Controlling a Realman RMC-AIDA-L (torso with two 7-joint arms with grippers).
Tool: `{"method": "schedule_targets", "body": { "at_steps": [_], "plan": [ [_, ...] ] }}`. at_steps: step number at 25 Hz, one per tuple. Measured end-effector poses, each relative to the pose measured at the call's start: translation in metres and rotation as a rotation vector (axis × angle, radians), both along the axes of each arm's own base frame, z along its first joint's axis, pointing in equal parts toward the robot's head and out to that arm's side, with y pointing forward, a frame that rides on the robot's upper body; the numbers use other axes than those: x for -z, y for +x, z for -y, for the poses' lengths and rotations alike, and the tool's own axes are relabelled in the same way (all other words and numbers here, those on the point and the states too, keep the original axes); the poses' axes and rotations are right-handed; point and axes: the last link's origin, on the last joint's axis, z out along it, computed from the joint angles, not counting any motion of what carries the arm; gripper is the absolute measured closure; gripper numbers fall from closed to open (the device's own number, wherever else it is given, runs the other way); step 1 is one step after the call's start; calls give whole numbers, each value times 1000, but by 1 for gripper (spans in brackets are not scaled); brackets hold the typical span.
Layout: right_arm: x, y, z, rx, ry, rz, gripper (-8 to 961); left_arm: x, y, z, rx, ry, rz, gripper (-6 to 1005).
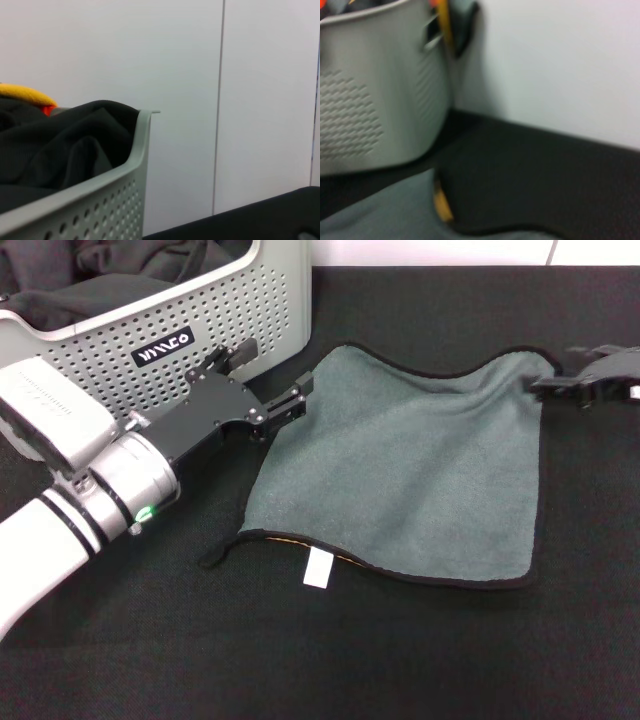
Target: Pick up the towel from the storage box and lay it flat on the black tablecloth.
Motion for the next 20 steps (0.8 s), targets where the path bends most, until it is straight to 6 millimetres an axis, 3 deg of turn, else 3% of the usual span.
{"method": "schedule_targets", "body": {
  "at_steps": [4,8,13,20],
  "plan": [
    [-22,11,10,13,106,-9,79,1,-1,12,32,-16,16,111],
    [-29,4,30,-99,96,-37,79,4,2,33,128,-75,28,111],
    [-19,-24,68,-408,-95,-118,79,1,17,63,336,-183,78,111],
    [-30,-54,100,-673,-352,-152,79,-30,36,66,469,-451,142,111]
  ]
}}
